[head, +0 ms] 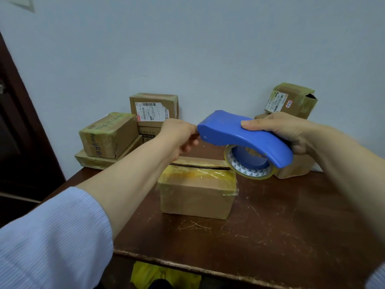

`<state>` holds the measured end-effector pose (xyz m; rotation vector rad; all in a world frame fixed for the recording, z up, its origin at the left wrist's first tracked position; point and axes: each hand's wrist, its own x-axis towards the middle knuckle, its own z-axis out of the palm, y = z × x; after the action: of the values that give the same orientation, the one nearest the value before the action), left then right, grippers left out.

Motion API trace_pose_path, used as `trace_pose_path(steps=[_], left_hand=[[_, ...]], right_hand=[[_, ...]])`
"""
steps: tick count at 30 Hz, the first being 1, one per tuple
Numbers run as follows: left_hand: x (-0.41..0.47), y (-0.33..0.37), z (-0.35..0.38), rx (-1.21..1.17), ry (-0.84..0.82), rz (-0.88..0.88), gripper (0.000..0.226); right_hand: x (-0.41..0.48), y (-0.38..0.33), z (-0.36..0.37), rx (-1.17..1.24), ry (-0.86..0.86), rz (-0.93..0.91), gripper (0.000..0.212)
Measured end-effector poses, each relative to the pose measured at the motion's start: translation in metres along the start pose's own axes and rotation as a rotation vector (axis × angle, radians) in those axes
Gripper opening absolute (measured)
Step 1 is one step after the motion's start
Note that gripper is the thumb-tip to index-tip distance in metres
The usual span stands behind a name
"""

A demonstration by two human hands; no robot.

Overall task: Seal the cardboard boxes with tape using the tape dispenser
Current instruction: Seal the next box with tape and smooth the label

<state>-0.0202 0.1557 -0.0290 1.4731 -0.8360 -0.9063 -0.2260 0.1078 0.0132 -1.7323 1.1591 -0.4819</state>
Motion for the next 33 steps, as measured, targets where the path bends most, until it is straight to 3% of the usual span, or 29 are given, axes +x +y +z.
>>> trace_pose_path(steps=[4,7,11,18,21,33], left_hand=[[0.015,-0.011,-0.017,-0.022,0.059,-0.024,0.008],[0.033,-0.023,-0.055,-0.054,0.179,-0.039,0.025],[0.039,-0.040,-0.073,-0.073,0.193,-0.110,0.027],[0.025,-0.054,-0.077,-0.059,0.242,-0.096,0.016],[0.021,-0.057,-0.078,-0.051,0.264,-0.108,0.011],[0.012,-0.071,-0.079,-0.065,0.292,-0.121,0.025]], right_hand=[[0.003,-0.002,-0.001,-0.124,0.019,0.004,0.055],[-0.003,0.006,-0.017,-0.240,0.019,0.037,0.049],[-0.001,0.013,-0.017,-0.328,-0.038,0.103,0.040],[0.014,0.002,-0.015,-0.454,-0.077,0.137,0.083],[0.018,-0.008,-0.013,-0.509,-0.104,0.140,0.088],[0.026,-0.023,0.004,-0.665,-0.096,0.159,0.056]])
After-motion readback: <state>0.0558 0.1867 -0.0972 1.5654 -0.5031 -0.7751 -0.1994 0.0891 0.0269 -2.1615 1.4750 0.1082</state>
